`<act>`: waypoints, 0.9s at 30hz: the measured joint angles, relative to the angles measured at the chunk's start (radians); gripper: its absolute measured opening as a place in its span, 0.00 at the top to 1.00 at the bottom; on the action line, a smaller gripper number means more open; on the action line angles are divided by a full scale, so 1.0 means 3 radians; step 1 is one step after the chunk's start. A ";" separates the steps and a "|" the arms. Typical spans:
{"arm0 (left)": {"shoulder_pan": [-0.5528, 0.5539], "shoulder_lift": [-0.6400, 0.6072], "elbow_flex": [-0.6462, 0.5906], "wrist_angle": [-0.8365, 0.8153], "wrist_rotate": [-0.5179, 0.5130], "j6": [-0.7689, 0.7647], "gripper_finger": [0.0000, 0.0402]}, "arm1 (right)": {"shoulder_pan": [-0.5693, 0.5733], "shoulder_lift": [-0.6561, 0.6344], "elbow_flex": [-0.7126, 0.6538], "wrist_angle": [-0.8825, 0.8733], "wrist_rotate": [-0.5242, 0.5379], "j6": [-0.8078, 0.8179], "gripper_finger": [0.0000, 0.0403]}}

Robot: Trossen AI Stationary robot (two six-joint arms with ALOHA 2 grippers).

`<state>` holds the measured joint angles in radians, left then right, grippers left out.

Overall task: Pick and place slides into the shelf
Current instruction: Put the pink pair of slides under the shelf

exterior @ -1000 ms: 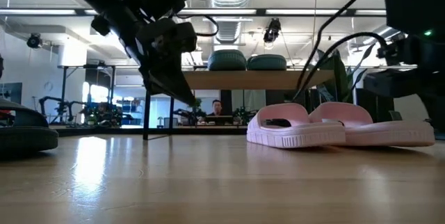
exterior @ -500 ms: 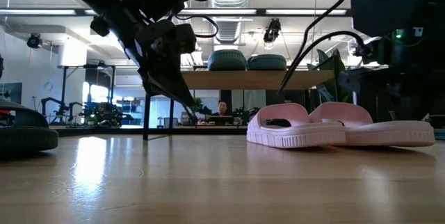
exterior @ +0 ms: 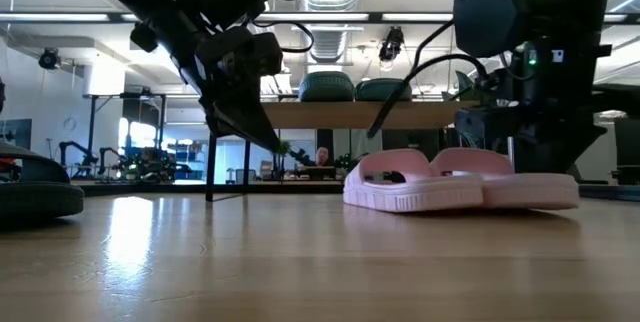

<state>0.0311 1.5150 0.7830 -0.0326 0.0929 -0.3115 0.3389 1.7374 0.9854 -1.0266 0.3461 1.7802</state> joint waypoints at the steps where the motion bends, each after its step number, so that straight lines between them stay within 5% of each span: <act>1: 0.0000 0.0000 0.0000 0.0000 0.0000 0.0000 1.00 | -0.0005 0.0000 0.0009 0.0000 0.0010 -0.0012 0.97; 13: 0.0000 0.0073 0.0001 0.0054 0.0001 0.0009 1.00 | 0.0147 -0.0044 0.0030 -0.0093 0.0062 0.0083 0.97; 27: 0.0036 0.1137 0.0413 0.1069 -0.0094 0.0031 1.00 | 0.0574 -0.0106 0.0824 -0.1106 0.0336 0.0379 0.97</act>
<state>0.0420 1.8560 0.9068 0.2881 0.0647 -0.3022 0.5110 1.7058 1.2325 -1.3585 0.4469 1.8941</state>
